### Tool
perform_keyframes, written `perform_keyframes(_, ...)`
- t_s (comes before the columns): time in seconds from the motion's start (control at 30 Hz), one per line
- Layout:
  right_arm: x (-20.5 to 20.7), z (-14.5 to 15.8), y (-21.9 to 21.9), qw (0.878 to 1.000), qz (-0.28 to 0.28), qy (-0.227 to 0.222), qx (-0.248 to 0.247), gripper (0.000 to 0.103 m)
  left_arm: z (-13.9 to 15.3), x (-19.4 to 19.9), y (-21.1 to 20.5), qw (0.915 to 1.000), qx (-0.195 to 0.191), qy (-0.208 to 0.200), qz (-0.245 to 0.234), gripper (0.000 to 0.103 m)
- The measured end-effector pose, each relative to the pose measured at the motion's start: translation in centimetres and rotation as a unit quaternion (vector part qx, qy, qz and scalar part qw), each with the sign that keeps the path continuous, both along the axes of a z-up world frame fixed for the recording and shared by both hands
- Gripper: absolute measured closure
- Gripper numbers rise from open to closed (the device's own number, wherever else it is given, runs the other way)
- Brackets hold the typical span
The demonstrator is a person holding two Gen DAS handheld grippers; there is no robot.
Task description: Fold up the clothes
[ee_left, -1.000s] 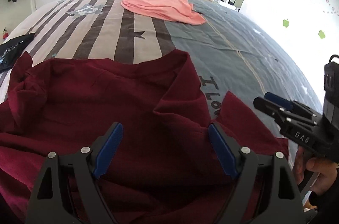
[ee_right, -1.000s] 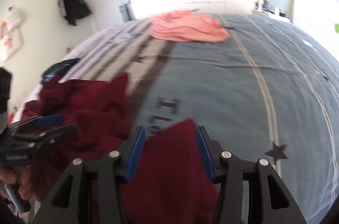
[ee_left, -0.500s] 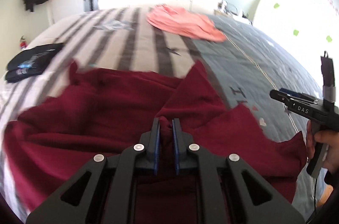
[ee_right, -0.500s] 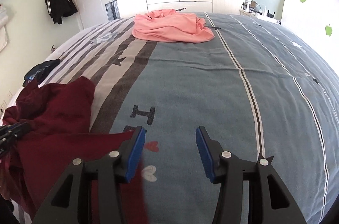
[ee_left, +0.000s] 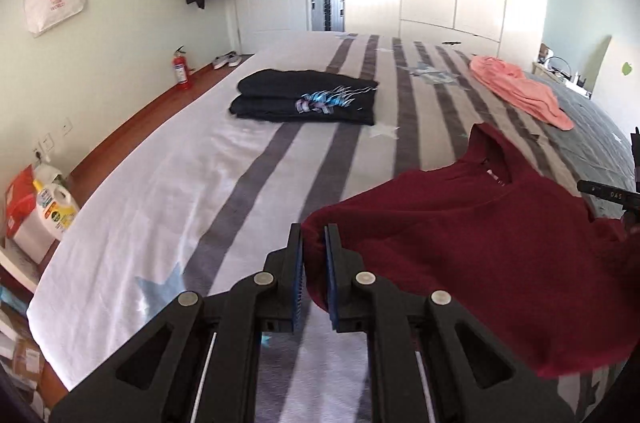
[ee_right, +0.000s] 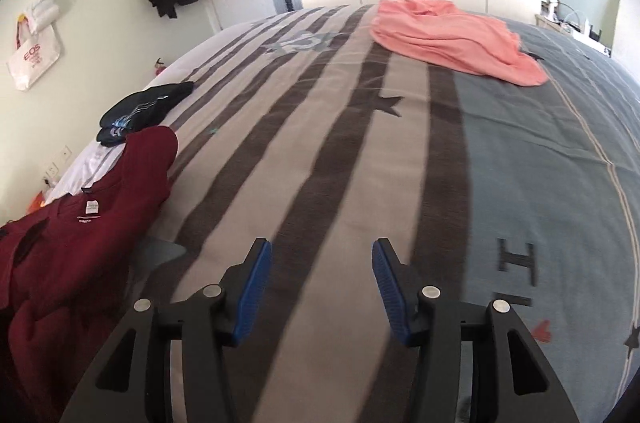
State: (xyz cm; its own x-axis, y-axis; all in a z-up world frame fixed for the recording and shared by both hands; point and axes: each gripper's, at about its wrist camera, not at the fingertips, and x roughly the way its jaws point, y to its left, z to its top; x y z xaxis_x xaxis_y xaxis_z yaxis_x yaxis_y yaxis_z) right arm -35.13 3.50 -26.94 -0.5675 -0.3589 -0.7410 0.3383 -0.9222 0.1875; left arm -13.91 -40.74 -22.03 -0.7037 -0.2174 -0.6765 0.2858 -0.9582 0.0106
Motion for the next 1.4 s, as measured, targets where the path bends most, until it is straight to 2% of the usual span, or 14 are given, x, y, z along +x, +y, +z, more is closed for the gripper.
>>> perform_keyframes(0.1, -0.7, -0.2, -5.2, 0.999, 0.044, 0.012, -0.004, 0.051, -2.0, 0.5, -2.1, 0.9998, 0.013, -0.014, 0.01, 0.095)
perform_keyframes(0.17, -1.2, -0.3, -8.6, 0.997, 0.069, 0.022, -0.002, 0.05, -3.2, 0.1, -1.7, 0.9997, 0.004, -0.023, -0.003, 0.095)
perform_keyframes(0.33, -2.5, -0.5, -15.6, 0.993, 0.11, 0.033, 0.007, 0.043, -4.7, -0.8, -2.0, 0.9996, 0.016, -0.022, -0.007, 0.095)
perform_keyframes(0.43, -4.3, -1.6, -17.9, 0.992, 0.125, 0.006, 0.013, 0.041, -5.4, -1.2, -2.1, 0.9994, 0.021, -0.025, -0.011, 0.095)
perform_keyframes(0.53, -5.5, -2.8, -18.9, 0.988, 0.15, -0.028, -0.016, 0.042, -6.0, -1.4, -2.2, 0.9993, 0.025, -0.026, -0.012, 0.095)
perform_keyframes(0.57, -5.6, -3.2, -19.2, 0.986, 0.161, -0.038, -0.029, 0.055, -6.1, -1.5, -2.3, 0.9992, 0.029, -0.024, -0.01, 0.095)
perform_keyframes(0.6, -5.4, -3.4, -19.5, 0.983, 0.176, -0.044, -0.037, 0.088, -6.1, -1.6, -2.2, 0.9992, 0.031, -0.023, -0.008, 0.095)
perform_keyframes(0.63, -5.1, -3.7, -19.9, 0.98, 0.189, -0.046, -0.032, 0.1, -6.1, -1.8, -2.2, 0.9993, 0.031, -0.021, -0.006, 0.095)
perform_keyframes(0.73, -4.0, -4.1, -20.0, 0.98, 0.195, -0.031, -0.019, 0.1, -5.7, -2.2, -1.7, 0.9995, 0.028, -0.016, -0.002, 0.095)
perform_keyframes(0.9, -4.4, -2.2, -14.8, 0.991, 0.113, -0.003, -0.072, 0.1, -2.7, -2.8, 0.8, 0.9997, 0.017, 0.02, 0.0, 0.095)
perform_keyframes(1.07, -4.3, 1.5, -8.9, 0.996, 0.046, 0.037, -0.074, 0.1, 2.3, -4.1, 4.4, 0.9971, 0.009, 0.074, -0.017, 0.095)
perform_keyframes(1.23, -3.2, 7.2, 0.2, 0.992, -0.035, 0.093, -0.079, 0.1, 6.7, -6.4, 9.8, 0.9911, 0.028, 0.119, -0.052, 0.095)
perform_keyframes(1.4, -0.9, 12.2, 11.4, 0.982, -0.118, 0.137, -0.062, 0.1, 9.4, -9.7, 18.3, 0.9819, 0.059, 0.14, -0.113, 0.095)
